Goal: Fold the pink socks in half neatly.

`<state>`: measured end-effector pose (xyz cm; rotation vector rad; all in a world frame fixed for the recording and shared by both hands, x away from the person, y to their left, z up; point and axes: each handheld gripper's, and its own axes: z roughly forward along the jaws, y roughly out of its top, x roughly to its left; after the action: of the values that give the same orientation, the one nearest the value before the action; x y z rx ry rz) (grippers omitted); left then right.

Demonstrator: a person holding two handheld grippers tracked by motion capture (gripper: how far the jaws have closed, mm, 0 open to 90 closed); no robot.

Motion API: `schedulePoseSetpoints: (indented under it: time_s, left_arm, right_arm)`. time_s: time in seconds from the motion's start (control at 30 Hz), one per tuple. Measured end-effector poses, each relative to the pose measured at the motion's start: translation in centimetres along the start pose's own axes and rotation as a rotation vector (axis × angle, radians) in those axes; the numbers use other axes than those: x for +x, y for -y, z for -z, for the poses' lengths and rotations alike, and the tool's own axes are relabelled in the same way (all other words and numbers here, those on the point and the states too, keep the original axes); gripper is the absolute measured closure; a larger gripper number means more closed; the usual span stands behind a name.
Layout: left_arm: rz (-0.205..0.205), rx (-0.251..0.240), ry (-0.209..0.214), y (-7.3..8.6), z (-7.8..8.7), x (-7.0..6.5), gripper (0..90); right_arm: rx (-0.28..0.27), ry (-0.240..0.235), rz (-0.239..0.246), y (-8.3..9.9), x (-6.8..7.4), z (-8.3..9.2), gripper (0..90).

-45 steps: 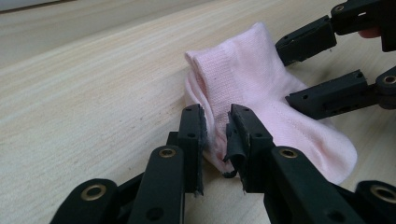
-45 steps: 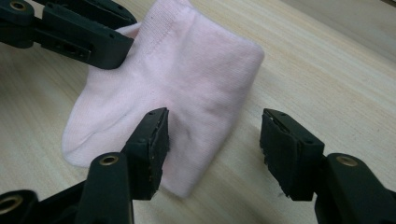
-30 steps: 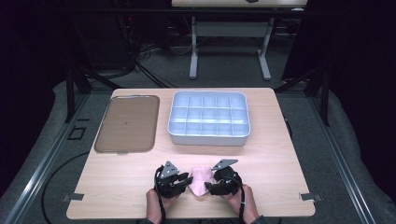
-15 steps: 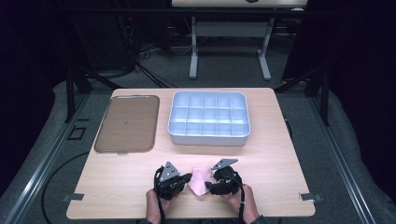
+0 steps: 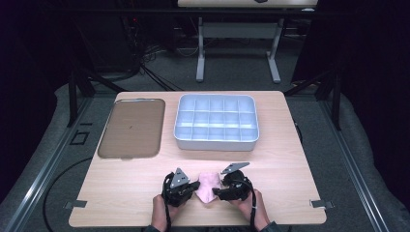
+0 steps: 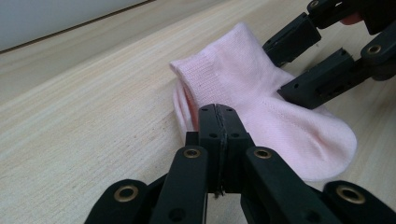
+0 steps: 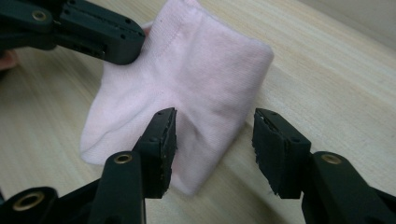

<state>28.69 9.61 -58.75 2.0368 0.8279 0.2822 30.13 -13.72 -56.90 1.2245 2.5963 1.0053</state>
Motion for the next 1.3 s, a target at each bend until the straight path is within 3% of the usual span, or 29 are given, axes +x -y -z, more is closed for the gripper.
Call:
schedulePoseSetpoints:
  time_s: [0.1, 0.23, 0.47, 0.63, 0.73, 1.0, 1.13, 1.3]
  left_arm:
    - [-0.006, 0.000, -0.008, 0.0, 0.0, -0.2, 89.7]
    - [-0.015, 0.000, -0.008, 0.0, 0.0, -0.2, 89.8]
    - [-0.030, 0.001, -0.018, 0.0, 0.0, -0.4, 89.8]
    - [-0.022, 0.002, -0.007, 0.0, 0.0, -0.2, 89.9]
    - [0.006, -0.001, 0.011, 0.0, -0.1, 0.1, 89.9]
    - [-0.009, 0.001, -0.001, 0.0, -0.1, 0.0, 90.0]
    - [-0.033, 0.002, -0.019, 0.0, 0.0, -0.3, 90.0]
    - [-0.025, 0.001, -0.017, 0.0, -0.1, -0.2, 90.0]
  right_arm:
    - [0.007, -0.020, -0.038, 0.0, -0.3, 0.2, 53.3]
    - [0.023, 0.006, -0.054, -0.1, -0.2, 0.2, 60.1]
    - [0.064, 0.015, -0.014, -0.9, 0.0, -0.1, 70.9]
    - [0.042, -0.075, -0.071, -0.4, -0.9, -0.2, 81.9]
    - [0.004, -0.098, -0.099, 0.1, -1.2, -0.2, 83.9]
    - [0.012, -0.038, -0.060, -0.4, -0.5, -0.1, 84.8]
    - [0.012, -0.039, -0.059, -0.4, -0.5, 0.0, 84.9]
    - [0.001, -0.028, -0.036, -0.5, -0.2, 0.3, 84.9]
